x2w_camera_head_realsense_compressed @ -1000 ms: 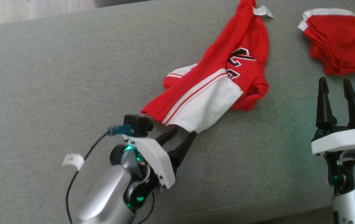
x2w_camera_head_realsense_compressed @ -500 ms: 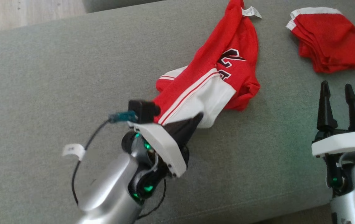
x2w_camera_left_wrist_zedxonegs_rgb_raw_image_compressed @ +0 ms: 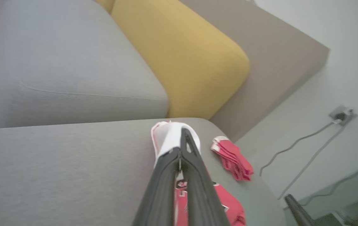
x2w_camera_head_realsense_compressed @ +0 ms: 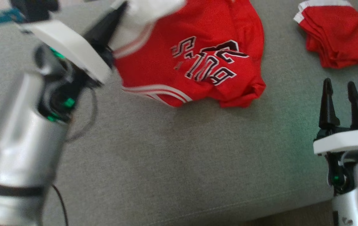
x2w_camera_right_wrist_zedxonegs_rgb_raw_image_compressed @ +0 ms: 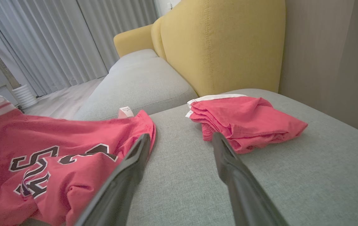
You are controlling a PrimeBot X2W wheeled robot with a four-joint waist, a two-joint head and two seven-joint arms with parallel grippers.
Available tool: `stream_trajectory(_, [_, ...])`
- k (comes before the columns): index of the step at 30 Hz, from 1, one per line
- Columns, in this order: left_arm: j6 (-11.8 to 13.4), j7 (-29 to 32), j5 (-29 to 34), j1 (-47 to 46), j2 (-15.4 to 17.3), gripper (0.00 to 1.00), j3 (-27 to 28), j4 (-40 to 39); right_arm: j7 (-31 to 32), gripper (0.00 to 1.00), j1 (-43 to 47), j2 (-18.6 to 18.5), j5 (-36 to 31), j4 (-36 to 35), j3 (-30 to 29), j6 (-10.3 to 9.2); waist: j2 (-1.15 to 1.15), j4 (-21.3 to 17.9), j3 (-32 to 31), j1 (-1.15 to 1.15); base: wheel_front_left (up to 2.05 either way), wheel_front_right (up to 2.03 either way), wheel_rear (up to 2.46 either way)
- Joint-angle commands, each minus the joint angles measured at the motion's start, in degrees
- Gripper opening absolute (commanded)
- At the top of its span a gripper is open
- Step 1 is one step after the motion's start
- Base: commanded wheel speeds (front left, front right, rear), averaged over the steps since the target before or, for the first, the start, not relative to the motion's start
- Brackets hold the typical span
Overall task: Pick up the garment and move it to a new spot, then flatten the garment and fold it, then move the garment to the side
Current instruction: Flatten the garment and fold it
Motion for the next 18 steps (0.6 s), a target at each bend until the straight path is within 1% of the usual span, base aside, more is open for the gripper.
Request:
stream_trajectory(1, [-0.4,-0.2,0.9,-4.6,3.1,0.0,3.3,1.2,-0.6,1.0,-2.8,-0.1,-0.3,-1.9,1.6,-0.04,0.0,-1.2,1.4,0.0,0.0,0.0,0.0])
stream_trajectory(4, [-0.8,-1.6,2.7,-9.4,6.0,0.0,5.1,10.0,-1.0,1.0,-3.9,0.0,-0.2,-1.7,2.3,-0.04,0.0,-2.8,2.8,0.0,0.0,0.0,0.0])
stream_trajectory(8, [-1.4,-6.6,4.7,-14.6,9.4,0.0,7.9,21.1,-1.7,1.0,-5.2,0.2,0.0,-1.0,3.0,-0.04,0.0,-5.0,4.9,0.0,0.0,0.0,0.0])
stream_trajectory(10, [-2.0,-9.0,6.1,-16.8,11.2,0.0,8.3,26.0,-2.0,1.0,-5.8,0.3,0.1,-0.6,3.3,-0.04,0.0,-5.8,5.8,0.0,0.0,0.0,0.0])
stream_trajectory(14, [-2.8,-12.0,7.7,-20.1,13.1,0.0,8.3,34.8,-2.6,1.0,-6.4,0.5,0.1,0.1,3.6,-0.04,0.0,-6.6,7.3,0.0,0.0,0.0,0.0])
stream_trajectory(15, [-2.9,-12.7,7.7,-20.6,13.1,0.8,8.4,36.6,-2.7,1.0,-6.5,0.5,0.1,0.2,3.7,-0.04,0.0,-6.7,7.5,0.0,0.0,0.0,0.0])
stream_trajectory(16, [-3.2,-13.4,7.5,-21.0,12.9,1.0,8.5,38.3,-2.8,1.0,-6.7,0.5,0.0,0.4,3.8,-0.04,0.0,-6.7,7.6,0.0,0.0,0.0,0.0])
stream_trajectory(18, [-3.9,-14.6,7.2,-21.4,12.2,1.0,8.3,40.9,-3.1,1.0,-6.7,0.6,-0.1,0.9,3.7,-0.04,0.0,-6.3,7.5,0.0,0.0,0.0,0.0])
